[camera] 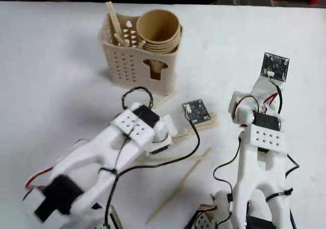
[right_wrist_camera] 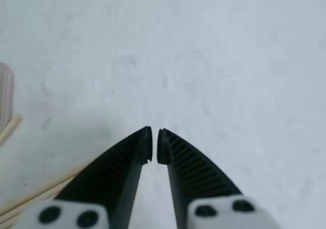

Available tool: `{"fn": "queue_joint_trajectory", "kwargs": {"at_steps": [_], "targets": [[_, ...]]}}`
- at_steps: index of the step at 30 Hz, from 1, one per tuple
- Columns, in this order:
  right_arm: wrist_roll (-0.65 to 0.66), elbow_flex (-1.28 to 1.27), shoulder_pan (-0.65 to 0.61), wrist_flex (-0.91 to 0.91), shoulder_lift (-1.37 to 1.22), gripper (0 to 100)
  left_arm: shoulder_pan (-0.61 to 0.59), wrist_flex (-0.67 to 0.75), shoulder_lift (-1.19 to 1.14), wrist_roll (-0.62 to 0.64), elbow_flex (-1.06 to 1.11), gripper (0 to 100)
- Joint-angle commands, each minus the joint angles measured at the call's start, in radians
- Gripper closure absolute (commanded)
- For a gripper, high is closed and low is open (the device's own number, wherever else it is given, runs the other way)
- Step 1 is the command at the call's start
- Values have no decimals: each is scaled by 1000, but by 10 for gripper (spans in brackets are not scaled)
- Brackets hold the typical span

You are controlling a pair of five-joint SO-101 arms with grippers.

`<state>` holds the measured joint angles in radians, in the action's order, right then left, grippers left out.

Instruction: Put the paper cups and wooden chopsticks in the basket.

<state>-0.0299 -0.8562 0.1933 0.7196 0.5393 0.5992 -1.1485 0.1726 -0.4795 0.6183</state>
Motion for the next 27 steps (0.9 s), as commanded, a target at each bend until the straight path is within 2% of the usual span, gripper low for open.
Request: {"fn": "queue_joint_trajectory", "kwargs": {"at_steps": [1,7,12,16,22,27], "targets": [[0,28,10,-18,42,964,-51,-52,173,8,-51,979],[0,29,10,-18,44,964,-133,-126,358,5,-97,979],[0,29,10,-18,41,964,-177,-226,473,11,-269,979],[0,29,10,-18,38,964,-222,-249,496,14,-430,979],[0,29,10,-18,38,964,-277,-176,467,94,-655,979],[0,29,10,-18,38,964,-292,-9,394,172,-761,979]]}}
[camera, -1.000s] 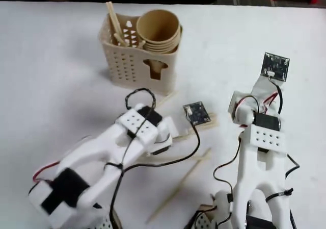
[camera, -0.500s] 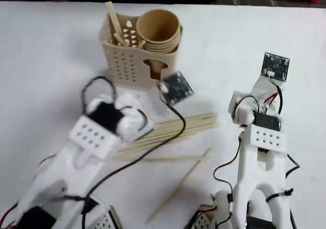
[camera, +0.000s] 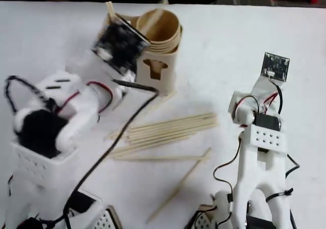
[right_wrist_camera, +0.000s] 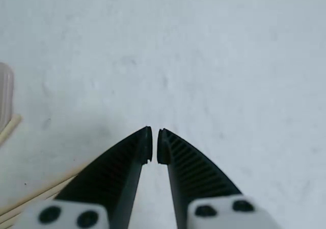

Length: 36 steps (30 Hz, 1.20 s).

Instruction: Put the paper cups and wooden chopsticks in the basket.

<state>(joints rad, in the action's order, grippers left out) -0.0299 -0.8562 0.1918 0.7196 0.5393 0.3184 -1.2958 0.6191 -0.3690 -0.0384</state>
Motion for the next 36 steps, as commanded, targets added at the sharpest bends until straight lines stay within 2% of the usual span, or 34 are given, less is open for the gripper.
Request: {"fn": "queue_joint_trajectory", "kwargs": {"at_steps": [1,4,10,15,22,26,31,36], "targets": [[0,29,12,-18,38,964,-12,180,-71,75,-117,979],[0,29,12,-18,38,964,-12,331,-127,115,-132,979],[0,29,12,-18,38,964,-94,655,-234,206,-124,979],[0,29,12,-33,38,964,-176,783,-358,307,-124,978],[2,26,12,-47,38,964,-288,807,-538,430,-124,978],[2,26,12,-47,38,964,-312,783,-576,448,-123,969],[2,26,12,-47,38,964,-309,677,-573,454,-132,810],[2,26,12,-47,36,964,-323,652,-545,474,-124,819]]}}
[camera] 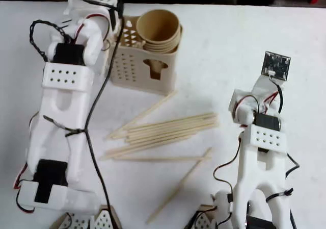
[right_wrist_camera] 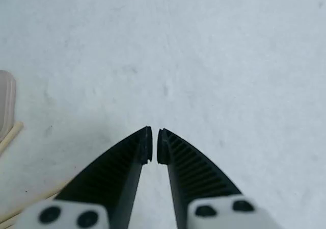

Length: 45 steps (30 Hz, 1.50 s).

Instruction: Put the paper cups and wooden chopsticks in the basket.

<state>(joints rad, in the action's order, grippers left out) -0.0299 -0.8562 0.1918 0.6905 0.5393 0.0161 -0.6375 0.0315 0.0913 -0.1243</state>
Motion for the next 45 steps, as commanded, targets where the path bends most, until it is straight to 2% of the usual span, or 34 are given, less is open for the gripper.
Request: {"fn": "queue_joint_trajectory", "kwargs": {"at_steps": [1,7,12,18,24,31,36,45], "targets": [[2,26,12,-18,36,964,-24,-8,54,14,-38,823],[2,26,12,-18,36,964,-21,-61,166,15,-38,829],[2,26,12,-18,36,964,-18,-172,249,12,-38,842],[2,26,12,-16,36,964,13,-376,292,-184,-38,797],[2,26,10,-16,36,964,41,-546,193,-377,-37,796],[2,26,12,-16,36,964,44,-574,13,-489,-48,797],[2,26,12,-16,36,964,42,-574,-1,-502,-48,799],[2,26,12,-16,36,964,42,-575,10,-503,-48,946]]}}
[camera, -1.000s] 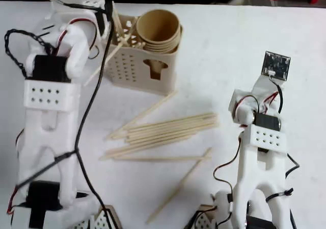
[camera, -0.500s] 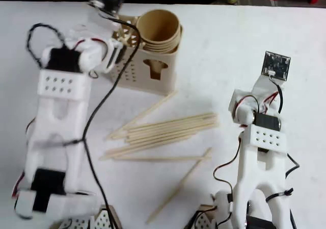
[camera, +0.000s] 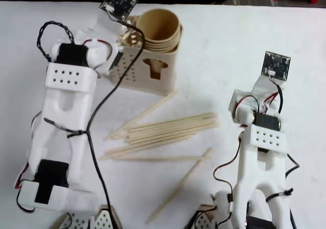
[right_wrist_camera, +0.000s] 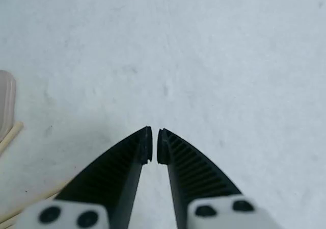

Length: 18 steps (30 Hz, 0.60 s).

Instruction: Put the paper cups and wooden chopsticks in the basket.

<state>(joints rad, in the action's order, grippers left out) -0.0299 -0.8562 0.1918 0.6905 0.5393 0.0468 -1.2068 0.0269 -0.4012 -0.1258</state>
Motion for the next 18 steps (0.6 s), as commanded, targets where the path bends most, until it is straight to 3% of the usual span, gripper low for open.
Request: {"fn": "queue_joint_trajectory", "kwargs": {"at_steps": [1,12,18], "targets": [[2,26,12,-16,36,964,12,-15,24,-11,-46,959],[2,26,12,-16,36,964,50,-101,288,-58,-44,978],[2,26,12,-16,36,964,50,-49,371,35,-46,978]]}}
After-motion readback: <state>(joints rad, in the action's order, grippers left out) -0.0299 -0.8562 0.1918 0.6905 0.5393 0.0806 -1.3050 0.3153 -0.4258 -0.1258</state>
